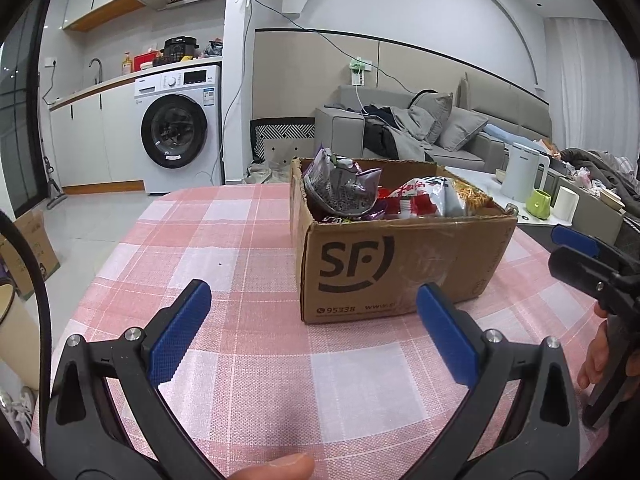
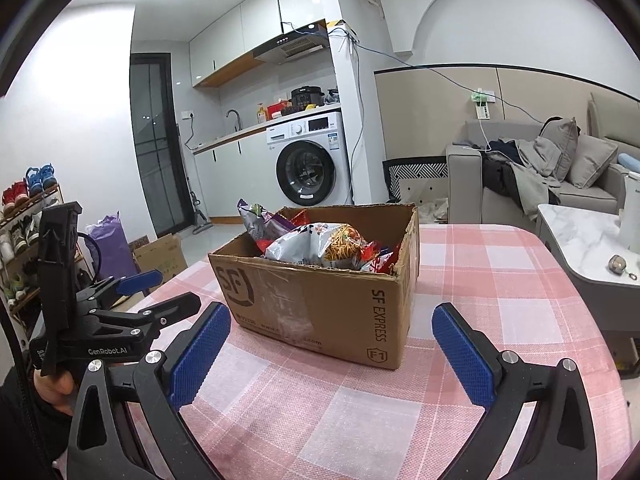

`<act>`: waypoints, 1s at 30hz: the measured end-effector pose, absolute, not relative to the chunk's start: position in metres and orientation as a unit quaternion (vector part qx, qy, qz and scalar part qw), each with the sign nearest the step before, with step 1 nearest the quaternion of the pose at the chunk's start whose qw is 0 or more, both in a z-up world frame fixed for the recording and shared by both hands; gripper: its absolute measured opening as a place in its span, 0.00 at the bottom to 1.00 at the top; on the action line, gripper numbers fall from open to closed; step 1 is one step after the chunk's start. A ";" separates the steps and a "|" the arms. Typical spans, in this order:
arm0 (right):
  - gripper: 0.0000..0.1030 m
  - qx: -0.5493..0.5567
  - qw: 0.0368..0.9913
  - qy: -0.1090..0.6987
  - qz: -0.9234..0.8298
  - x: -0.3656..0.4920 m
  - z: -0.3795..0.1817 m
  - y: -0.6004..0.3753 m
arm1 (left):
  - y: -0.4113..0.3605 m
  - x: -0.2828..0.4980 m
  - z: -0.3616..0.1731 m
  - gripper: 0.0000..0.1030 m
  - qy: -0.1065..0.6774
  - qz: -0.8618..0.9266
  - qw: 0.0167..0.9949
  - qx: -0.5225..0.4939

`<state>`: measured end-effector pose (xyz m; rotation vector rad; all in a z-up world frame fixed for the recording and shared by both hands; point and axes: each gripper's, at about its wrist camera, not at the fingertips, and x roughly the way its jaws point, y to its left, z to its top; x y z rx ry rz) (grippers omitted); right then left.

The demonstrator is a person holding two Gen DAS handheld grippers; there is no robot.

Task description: Organize snacks

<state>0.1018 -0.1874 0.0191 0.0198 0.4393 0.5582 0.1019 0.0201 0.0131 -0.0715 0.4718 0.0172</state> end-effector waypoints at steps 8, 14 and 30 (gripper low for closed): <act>1.00 0.011 0.939 0.216 0.269 0.103 0.013 -0.189 | 0.020 0.101 0.013 0.99 0.231 0.008 0.972 -0.036; 1.00 0.013 0.940 0.212 0.267 0.102 0.014 -0.191 | 0.016 0.099 0.014 0.99 0.229 0.006 0.973 -0.030; 1.00 0.005 0.942 0.209 0.264 0.100 0.013 -0.188 | 0.015 0.099 0.013 1.00 0.228 0.005 0.973 -0.030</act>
